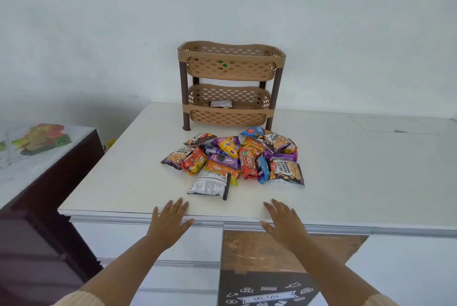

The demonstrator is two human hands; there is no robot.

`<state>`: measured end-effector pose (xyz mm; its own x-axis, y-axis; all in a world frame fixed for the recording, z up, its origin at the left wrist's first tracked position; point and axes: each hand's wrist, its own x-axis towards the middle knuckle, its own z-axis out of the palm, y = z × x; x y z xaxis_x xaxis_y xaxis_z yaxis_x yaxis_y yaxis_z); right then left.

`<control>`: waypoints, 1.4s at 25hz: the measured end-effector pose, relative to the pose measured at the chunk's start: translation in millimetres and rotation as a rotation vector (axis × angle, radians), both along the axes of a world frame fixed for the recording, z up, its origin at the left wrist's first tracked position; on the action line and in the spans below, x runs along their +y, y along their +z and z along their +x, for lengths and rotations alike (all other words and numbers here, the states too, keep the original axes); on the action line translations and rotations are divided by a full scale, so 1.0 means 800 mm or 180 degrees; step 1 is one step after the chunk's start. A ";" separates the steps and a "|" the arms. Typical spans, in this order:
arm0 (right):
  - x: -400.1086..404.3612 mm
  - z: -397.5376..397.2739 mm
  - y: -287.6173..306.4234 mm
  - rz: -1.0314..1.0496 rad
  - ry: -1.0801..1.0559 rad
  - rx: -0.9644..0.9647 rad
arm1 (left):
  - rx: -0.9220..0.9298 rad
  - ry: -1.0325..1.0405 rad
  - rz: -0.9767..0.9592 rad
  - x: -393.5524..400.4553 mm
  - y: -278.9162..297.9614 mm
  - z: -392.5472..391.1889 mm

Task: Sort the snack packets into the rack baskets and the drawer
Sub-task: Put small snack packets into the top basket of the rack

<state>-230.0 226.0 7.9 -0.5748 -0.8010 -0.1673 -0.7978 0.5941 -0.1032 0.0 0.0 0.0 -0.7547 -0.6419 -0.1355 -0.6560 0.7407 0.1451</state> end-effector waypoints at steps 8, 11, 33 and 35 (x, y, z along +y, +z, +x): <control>-0.017 0.005 0.003 0.0014 -0.0195 0.0102 | 0.0308 0.0227 -0.0070 0.005 -0.015 -0.002; -0.020 0.008 -0.002 0.0069 -0.0263 0.0121 | 0.0291 0.0170 -0.0107 0.003 -0.016 0.001; -0.199 0.000 0.028 -0.0418 0.1645 0.0085 | 0.1718 0.1324 0.0157 -0.144 0.042 -0.112; -0.203 -0.007 0.017 -0.0456 0.1795 0.0046 | 0.1592 0.1322 0.0134 -0.168 0.041 -0.128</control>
